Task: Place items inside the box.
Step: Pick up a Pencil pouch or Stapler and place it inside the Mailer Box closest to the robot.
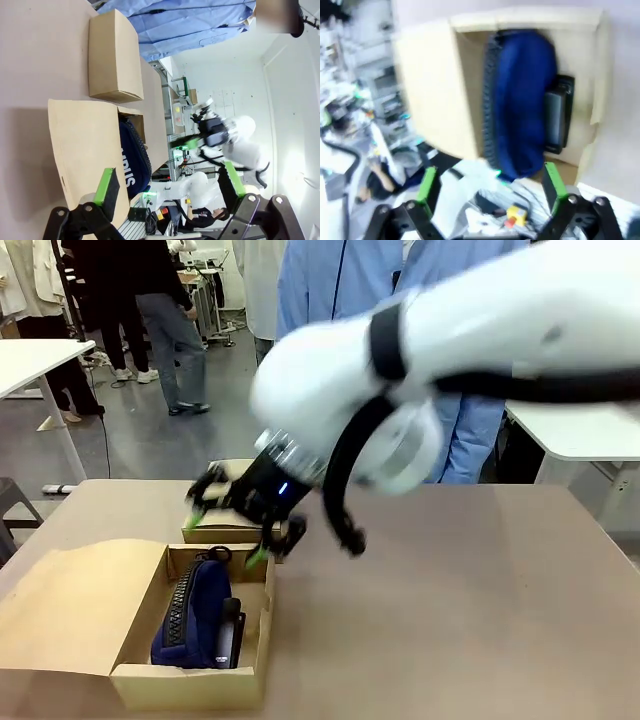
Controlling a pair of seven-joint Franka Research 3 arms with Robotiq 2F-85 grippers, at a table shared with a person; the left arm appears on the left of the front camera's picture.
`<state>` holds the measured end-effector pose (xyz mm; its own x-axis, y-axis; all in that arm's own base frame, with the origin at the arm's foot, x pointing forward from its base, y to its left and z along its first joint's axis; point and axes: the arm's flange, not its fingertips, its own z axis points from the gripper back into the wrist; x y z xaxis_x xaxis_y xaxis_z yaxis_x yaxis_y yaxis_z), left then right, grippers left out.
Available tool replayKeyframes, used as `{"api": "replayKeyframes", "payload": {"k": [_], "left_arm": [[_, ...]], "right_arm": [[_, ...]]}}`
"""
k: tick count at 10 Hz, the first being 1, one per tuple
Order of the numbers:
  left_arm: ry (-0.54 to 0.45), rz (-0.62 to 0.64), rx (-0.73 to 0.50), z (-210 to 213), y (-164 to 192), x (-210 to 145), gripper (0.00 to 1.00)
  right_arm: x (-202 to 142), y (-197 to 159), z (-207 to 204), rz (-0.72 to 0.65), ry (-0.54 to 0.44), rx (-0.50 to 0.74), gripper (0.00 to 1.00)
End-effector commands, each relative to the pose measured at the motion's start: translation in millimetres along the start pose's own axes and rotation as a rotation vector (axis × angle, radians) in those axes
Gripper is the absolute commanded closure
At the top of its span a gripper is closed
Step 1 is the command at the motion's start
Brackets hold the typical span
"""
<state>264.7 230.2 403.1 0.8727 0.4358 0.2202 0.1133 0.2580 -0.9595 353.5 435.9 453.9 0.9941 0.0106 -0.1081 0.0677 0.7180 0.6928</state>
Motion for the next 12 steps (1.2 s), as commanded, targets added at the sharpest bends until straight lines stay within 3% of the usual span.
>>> {"api": "replayKeyframes", "payload": {"k": [1, 3, 4, 7, 9, 11, 12], "left_arm": [[0.000, -0.015, -0.014, 0.2, -0.6, -1.5, 0.00], [0.000, -0.015, -0.014, 0.2, -0.6, -1.5, 0.00], [0.000, -0.015, -0.014, 0.2, -0.6, -1.5, 0.00], [0.000, -0.015, -0.014, 0.2, -0.6, -1.5, 0.00], [0.000, -0.015, -0.014, 0.2, -0.6, -1.5, 0.00], [0.000, -0.015, -0.014, 0.2, -0.6, -1.5, 0.00], [0.000, -0.015, -0.014, 0.2, -0.6, -1.5, 0.00]], "right_arm": [[-18.1, -138.1, 110.1, -0.040, 0.100, 0.350, 0.00], [-16.0, -238.8, 157.5, -0.019, 0.268, 0.654, 0.00], [-10.0, -276.4, 167.9, -0.034, 0.263, 0.779, 0.00], [-7.1, -368.2, 190.8, -0.024, 0.262, 0.988, 0.00], [-24.8, -406.5, 205.9, -0.106, 0.109, 0.961, 0.00], [-65.2, -411.7, 218.4, -0.072, -0.166, 0.795, 0.00], [-71.1, -395.8, 217.0, -0.138, -0.343, 0.722, 0.00]]}}
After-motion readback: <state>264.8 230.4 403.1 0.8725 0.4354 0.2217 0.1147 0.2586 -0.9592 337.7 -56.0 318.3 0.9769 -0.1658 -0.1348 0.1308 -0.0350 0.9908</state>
